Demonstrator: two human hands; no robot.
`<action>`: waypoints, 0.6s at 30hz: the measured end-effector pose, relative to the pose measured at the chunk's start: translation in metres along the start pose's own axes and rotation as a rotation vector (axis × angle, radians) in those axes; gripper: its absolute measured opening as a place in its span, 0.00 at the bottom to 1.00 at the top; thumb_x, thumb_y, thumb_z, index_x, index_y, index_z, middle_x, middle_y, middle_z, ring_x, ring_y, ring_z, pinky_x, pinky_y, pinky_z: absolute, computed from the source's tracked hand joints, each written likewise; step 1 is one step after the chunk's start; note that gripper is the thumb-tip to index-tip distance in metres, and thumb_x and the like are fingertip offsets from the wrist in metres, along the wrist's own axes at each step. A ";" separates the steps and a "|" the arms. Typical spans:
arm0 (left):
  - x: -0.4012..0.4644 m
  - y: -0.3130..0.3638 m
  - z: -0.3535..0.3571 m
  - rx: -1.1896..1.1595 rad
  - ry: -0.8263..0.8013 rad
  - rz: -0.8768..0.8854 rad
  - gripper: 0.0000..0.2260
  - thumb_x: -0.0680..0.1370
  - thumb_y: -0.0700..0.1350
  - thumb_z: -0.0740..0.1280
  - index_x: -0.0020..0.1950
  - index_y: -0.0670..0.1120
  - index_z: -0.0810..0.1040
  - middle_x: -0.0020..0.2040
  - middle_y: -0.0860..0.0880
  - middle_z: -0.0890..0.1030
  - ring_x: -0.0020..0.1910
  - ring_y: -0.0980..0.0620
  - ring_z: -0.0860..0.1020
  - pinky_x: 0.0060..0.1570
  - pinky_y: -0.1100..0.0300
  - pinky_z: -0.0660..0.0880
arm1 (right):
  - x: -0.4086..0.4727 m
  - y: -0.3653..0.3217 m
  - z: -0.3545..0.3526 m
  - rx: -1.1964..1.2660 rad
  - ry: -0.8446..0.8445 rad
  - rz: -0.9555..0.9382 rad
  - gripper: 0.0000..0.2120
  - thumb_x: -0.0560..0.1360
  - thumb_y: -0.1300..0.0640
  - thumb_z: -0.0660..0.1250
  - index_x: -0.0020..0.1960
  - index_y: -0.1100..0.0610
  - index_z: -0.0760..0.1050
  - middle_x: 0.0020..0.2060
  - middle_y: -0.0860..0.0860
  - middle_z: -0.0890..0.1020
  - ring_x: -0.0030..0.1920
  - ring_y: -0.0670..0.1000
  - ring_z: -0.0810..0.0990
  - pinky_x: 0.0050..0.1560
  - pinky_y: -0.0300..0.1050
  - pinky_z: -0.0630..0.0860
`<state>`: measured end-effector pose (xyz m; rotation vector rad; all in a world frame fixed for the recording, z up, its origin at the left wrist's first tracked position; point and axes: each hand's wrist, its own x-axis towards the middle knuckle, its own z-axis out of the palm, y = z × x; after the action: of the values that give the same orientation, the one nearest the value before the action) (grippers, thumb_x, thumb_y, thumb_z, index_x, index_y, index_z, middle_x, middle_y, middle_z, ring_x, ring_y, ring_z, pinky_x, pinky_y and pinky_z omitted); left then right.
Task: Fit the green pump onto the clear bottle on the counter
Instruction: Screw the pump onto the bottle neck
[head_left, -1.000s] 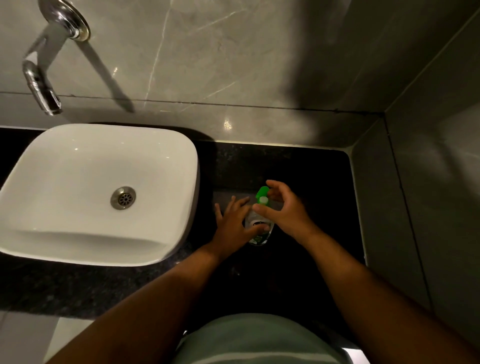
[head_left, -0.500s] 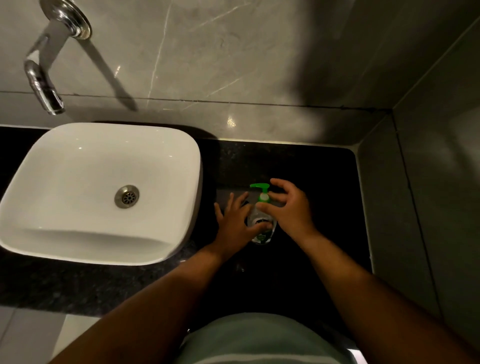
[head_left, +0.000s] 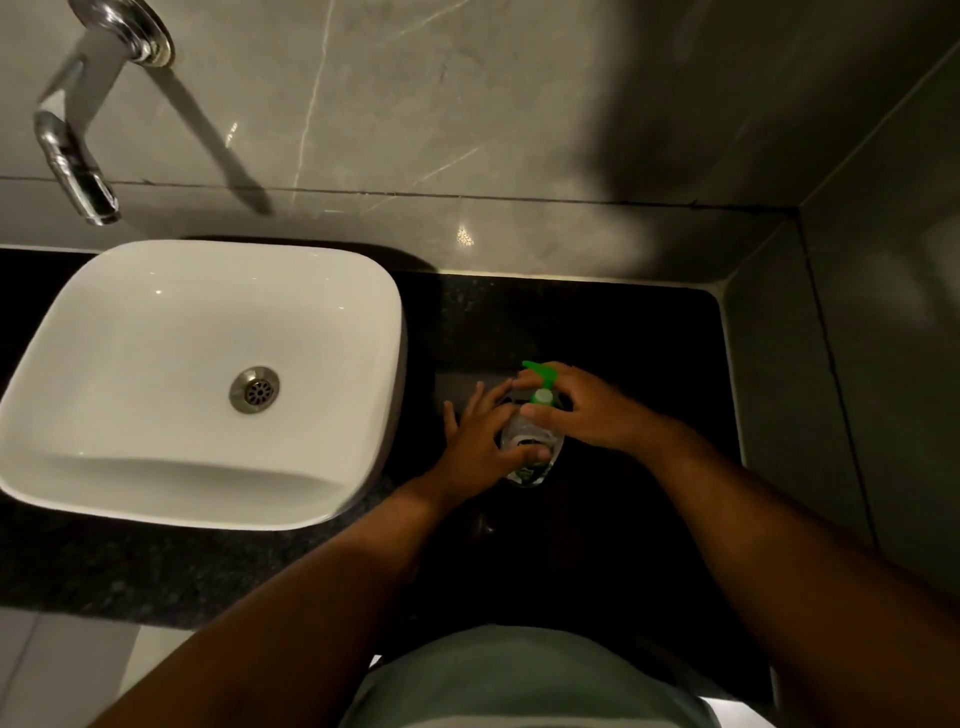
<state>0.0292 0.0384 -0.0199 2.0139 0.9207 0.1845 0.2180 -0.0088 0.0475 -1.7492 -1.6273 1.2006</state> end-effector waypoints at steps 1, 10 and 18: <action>0.000 0.000 -0.001 -0.016 -0.006 -0.011 0.26 0.67 0.73 0.65 0.63 0.79 0.59 0.72 0.74 0.49 0.69 0.67 0.40 0.62 0.47 0.24 | 0.002 -0.001 -0.001 -0.061 -0.040 -0.027 0.21 0.75 0.43 0.66 0.65 0.49 0.76 0.65 0.49 0.76 0.67 0.47 0.72 0.70 0.49 0.67; -0.008 0.012 0.010 -0.039 0.094 -0.148 0.25 0.65 0.73 0.63 0.60 0.81 0.59 0.76 0.60 0.54 0.74 0.59 0.43 0.65 0.44 0.28 | -0.006 0.000 0.034 0.043 0.229 0.089 0.15 0.78 0.48 0.64 0.60 0.55 0.77 0.63 0.51 0.80 0.64 0.49 0.76 0.74 0.62 0.55; -0.019 0.032 0.029 0.081 0.327 -0.222 0.25 0.72 0.53 0.67 0.69 0.54 0.71 0.77 0.51 0.59 0.76 0.48 0.49 0.66 0.39 0.33 | -0.011 -0.030 0.079 -0.120 0.726 0.400 0.23 0.73 0.39 0.65 0.58 0.55 0.77 0.56 0.55 0.83 0.63 0.57 0.77 0.72 0.62 0.58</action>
<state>0.0465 -0.0044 -0.0084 1.9703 1.3685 0.3646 0.1369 -0.0315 0.0351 -2.2942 -0.9591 0.4921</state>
